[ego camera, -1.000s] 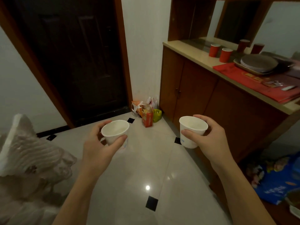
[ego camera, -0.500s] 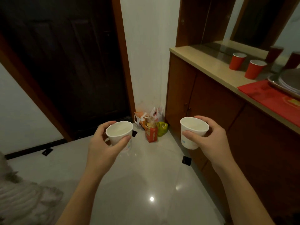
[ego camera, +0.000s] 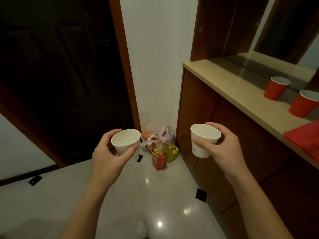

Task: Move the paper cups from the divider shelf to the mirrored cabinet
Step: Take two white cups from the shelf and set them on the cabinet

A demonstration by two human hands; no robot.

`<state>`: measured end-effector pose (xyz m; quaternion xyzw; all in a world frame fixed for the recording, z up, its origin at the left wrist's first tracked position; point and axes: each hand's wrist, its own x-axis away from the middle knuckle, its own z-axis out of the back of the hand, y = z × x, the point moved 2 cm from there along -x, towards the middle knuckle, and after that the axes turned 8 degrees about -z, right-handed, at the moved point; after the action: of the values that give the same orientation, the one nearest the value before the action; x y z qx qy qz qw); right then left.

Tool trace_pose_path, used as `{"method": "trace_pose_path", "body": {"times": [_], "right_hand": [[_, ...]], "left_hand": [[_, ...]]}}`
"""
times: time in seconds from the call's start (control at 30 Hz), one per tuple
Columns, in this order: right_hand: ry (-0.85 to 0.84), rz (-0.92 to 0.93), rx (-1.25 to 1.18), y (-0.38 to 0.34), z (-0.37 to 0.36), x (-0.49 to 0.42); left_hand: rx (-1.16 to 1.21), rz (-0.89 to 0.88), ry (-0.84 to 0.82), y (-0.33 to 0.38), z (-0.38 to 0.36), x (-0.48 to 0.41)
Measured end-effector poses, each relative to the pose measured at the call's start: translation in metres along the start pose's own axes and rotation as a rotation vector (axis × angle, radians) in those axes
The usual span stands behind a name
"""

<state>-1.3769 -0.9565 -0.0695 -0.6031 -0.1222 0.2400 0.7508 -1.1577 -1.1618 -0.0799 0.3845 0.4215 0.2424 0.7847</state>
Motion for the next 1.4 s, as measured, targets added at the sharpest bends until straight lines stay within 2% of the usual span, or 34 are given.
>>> {"method": "trace_pose_path", "body": {"times": [0.37,0.63,1.0,1.4], "right_hand": [[0.113,-0.019,0.027,-0.005,-0.072,-0.175],[0.245,-0.066,0.073,-0.007,-0.077,-0.268],[0.456,-0.096,0.078,0.038,-0.002,-0.375],[0.736,-0.17,0.017,0.068,0.118,-0.44]], "left_hand": [[0.119,0.001,-0.054,-0.092,-0.042,-0.194],[0.207,-0.044,-0.17,-0.129,-0.094,-0.321],[0.271,-0.094,-0.36,-0.14,-0.265,-0.427],[0.486,-0.197,-0.692,-0.07,-0.487,-0.495]]}}
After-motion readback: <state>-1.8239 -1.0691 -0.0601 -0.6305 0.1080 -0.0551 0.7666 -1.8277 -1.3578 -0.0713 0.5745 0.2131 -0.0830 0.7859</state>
